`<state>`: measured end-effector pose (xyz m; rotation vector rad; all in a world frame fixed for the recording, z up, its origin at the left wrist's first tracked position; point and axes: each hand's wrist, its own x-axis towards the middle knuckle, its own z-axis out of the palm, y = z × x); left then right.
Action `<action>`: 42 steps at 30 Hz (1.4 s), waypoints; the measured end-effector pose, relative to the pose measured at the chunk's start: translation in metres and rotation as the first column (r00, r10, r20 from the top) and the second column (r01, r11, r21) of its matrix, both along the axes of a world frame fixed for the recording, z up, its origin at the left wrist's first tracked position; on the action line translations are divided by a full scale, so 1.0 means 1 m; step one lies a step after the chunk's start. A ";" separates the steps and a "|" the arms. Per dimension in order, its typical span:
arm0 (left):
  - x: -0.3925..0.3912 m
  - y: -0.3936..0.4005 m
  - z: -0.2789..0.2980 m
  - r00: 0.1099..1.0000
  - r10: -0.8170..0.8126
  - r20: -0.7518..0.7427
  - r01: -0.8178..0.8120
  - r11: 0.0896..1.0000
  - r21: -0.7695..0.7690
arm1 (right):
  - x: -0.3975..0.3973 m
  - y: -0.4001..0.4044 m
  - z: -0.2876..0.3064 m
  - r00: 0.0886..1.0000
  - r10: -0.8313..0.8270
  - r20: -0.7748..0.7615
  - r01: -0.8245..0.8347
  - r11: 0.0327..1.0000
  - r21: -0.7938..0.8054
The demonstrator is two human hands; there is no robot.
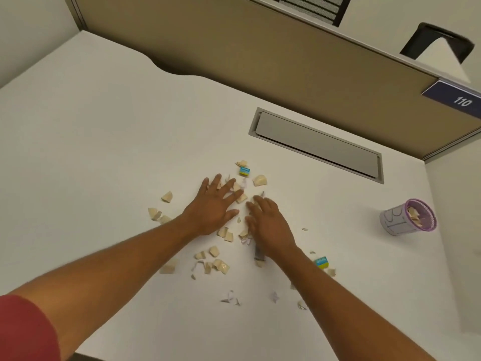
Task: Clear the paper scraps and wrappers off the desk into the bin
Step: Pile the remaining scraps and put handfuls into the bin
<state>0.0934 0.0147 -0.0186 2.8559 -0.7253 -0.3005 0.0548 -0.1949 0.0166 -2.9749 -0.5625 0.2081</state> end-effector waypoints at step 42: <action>-0.039 0.037 0.019 0.989 0.137 -0.048 -0.142 0.855 -0.499 | -0.031 0.029 0.014 0.908 -0.399 -0.127 0.415 0.824 0.386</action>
